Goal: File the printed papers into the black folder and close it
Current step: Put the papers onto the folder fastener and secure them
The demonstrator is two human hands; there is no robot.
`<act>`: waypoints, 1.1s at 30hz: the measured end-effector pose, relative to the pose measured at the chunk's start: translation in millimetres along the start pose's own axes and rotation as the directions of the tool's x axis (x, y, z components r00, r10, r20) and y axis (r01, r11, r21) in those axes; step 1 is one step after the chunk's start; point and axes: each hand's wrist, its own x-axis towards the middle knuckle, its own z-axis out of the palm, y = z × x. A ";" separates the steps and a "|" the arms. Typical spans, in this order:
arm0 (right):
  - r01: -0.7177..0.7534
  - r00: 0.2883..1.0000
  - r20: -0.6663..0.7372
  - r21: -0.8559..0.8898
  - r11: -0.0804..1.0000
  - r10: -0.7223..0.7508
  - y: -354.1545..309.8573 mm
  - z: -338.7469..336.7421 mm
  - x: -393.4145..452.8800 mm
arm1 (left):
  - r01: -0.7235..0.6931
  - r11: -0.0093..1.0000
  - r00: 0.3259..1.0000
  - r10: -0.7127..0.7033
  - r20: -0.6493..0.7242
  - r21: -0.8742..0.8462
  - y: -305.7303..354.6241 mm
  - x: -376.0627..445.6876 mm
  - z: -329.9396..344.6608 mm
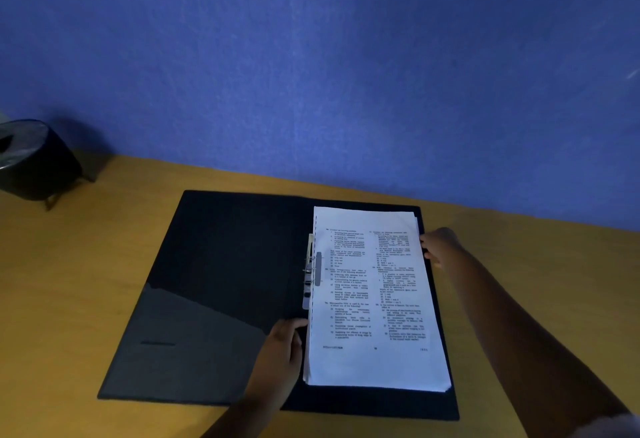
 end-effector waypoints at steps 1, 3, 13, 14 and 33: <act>-0.021 0.999 0.036 0.031 0.999 0.020 -2.3 -1.7 -1.7 | -0.005 1.000 1.000 0.005 0.011 0.008 -0.7 0.2 -0.3; -0.076 0.993 0.092 0.066 0.995 0.069 -5.4 -6.1 -5.4 | -0.017 0.999 0.999 0.016 0.029 0.031 -2.3 0.9 -0.1; 0.107 0.993 0.055 -0.014 0.994 -0.106 32.4 -2.6 -20.6 | -0.022 0.999 0.997 0.019 0.076 0.041 -1.6 -2.5 0.8; 0.167 0.986 0.045 -0.109 0.980 -0.163 45.2 -1.1 -27.7 | -0.023 0.999 0.995 0.018 0.099 0.048 -3.1 -5.5 0.7; 0.281 0.957 -0.018 -0.180 0.943 -0.289 130.5 11.5 -103.7 | -0.098 0.951 0.972 0.028 0.234 0.294 -13.7 -31.4 7.2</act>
